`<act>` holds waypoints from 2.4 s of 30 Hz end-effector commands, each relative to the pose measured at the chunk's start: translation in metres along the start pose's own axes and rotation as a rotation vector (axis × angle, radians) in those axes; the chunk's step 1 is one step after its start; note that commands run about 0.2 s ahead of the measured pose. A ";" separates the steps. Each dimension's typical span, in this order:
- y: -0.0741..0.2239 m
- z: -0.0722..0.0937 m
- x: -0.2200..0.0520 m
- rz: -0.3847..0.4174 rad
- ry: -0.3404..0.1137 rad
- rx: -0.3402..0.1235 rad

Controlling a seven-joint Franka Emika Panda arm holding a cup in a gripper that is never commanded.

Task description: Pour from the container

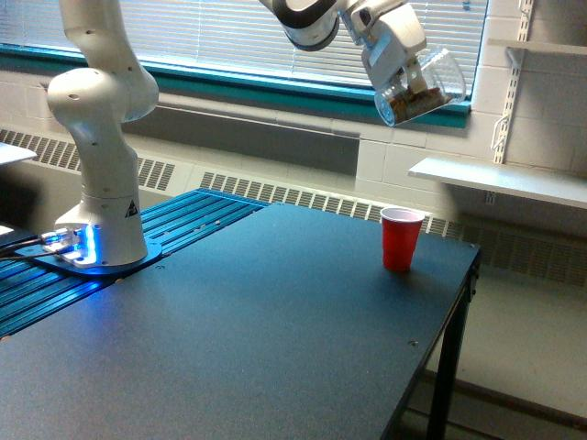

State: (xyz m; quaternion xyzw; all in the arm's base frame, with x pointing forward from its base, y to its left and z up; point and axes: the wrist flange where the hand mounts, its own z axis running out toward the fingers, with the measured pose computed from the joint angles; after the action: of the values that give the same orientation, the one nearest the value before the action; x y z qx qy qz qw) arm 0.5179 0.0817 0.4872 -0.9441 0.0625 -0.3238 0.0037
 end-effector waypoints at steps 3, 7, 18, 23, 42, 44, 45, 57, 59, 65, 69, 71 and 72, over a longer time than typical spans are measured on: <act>-0.020 -0.006 -0.015 -0.107 0.000 0.030; -0.024 -0.005 -0.021 -0.129 -0.007 0.031; -0.031 0.009 -0.038 -0.197 -0.047 0.045; -0.035 0.014 -0.048 -0.233 -0.069 0.050; -0.056 0.031 -0.085 -0.342 -0.146 0.070; -0.057 0.032 -0.089 -0.352 -0.153 0.067; -0.058 0.032 -0.090 -0.357 -0.154 0.063; -0.065 0.041 -0.110 -0.396 -0.199 0.055; -0.067 0.042 -0.113 -0.402 -0.205 0.052; -0.072 0.047 -0.120 -0.420 -0.224 0.047; -0.078 0.049 -0.125 -0.430 -0.235 0.045; -0.081 0.051 -0.126 -0.436 -0.238 0.047; -0.082 0.051 -0.127 -0.440 -0.240 0.047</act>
State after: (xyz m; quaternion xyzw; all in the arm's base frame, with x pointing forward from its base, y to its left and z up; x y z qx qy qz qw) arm 0.4608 0.1654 0.3750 -0.9671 -0.1446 -0.2062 -0.0364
